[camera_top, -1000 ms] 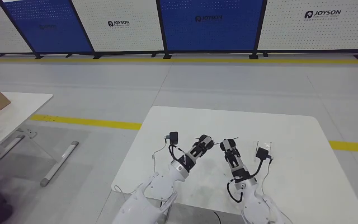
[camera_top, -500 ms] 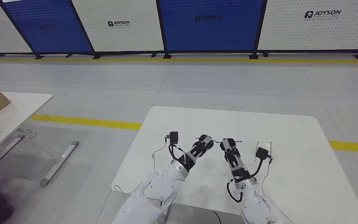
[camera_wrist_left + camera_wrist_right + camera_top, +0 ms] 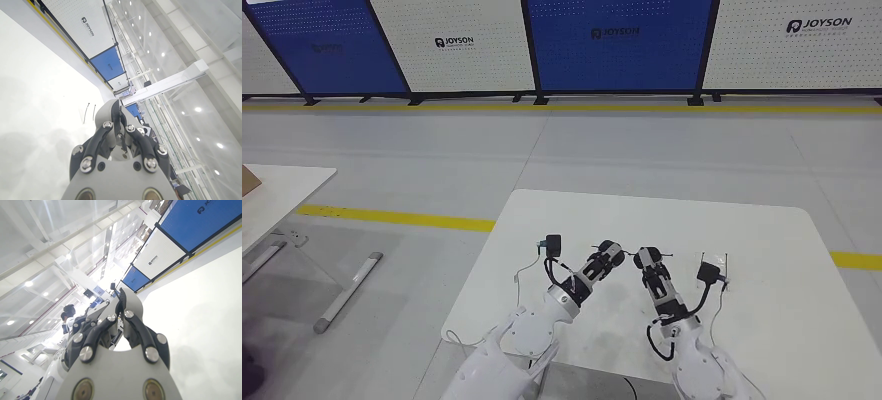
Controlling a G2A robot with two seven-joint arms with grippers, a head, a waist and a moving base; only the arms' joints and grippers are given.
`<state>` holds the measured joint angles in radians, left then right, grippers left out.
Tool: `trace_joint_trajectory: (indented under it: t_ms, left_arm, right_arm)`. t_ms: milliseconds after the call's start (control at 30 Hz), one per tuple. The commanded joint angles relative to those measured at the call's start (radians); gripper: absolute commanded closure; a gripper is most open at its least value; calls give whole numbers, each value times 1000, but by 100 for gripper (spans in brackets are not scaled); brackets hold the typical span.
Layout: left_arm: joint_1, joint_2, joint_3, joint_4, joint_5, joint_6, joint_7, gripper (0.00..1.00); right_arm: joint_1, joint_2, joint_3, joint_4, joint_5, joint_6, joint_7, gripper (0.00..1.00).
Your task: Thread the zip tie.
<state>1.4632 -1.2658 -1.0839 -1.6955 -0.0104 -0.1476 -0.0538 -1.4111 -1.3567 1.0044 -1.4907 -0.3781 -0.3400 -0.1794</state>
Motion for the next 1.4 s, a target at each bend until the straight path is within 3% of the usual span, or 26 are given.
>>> trace_joint_trajectory:
  t_ms: [0,333,633,833,1367]
  left_arm:
    - [0,0,-1,0,-1,-1,0,100]
    - [3,0,-5,1,-10,-1,-7,100]
    - [3,-2,-3,15,14,7,27,100]
    - [-2,-3,13,28,85,35,40,100]
    - [-5,-7,20,14,79,56,39,100]
  right_arm:
    - [3,-1,-1,1,8,0,14,100]
    - [24,-5,-11,18,6,0,67,100]
    - [10,-5,0,18,-24,0,16,100]
    - [-2,-7,5,9,-59,17,-1,100]
    - [-12,-13,17,-2,-84,37,12,100]
